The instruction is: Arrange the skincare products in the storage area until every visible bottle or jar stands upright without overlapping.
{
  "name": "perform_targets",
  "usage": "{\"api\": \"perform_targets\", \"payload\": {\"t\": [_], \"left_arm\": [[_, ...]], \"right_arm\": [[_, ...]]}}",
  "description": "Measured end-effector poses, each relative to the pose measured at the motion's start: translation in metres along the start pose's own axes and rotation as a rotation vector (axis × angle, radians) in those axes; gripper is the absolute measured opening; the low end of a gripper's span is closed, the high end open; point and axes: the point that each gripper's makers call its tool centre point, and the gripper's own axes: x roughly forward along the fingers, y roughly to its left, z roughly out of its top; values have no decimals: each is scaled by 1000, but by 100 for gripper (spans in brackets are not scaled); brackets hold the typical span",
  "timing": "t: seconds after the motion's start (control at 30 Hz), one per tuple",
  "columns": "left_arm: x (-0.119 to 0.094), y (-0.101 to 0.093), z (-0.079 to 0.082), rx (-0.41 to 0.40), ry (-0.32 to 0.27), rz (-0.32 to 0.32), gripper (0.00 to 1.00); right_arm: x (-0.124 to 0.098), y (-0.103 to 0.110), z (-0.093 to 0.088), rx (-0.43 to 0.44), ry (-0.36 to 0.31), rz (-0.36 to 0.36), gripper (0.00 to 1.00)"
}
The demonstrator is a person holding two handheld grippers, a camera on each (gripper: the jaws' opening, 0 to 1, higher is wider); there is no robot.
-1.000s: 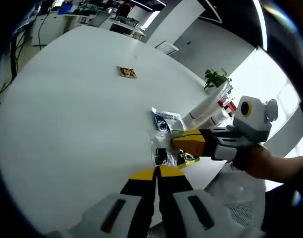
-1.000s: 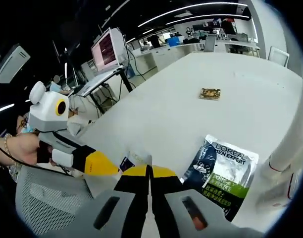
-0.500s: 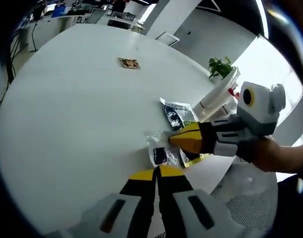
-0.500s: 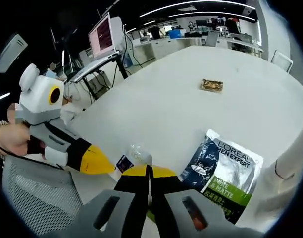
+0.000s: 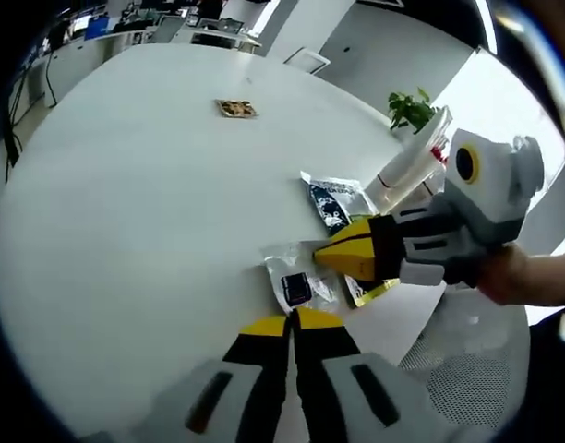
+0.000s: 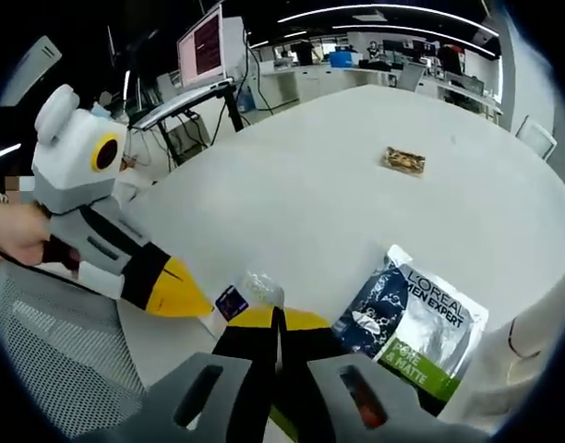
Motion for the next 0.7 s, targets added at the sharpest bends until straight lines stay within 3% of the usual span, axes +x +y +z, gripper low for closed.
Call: {"api": "perform_targets", "payload": {"t": [0.17, 0.7], "left_arm": [[2, 0, -2, 25, 9, 11, 0], [2, 5, -4, 51, 16, 15, 0]], "right_arm": [[2, 0, -2, -47, 14, -1, 1], [6, 1, -5, -80, 22, -1, 1]]}}
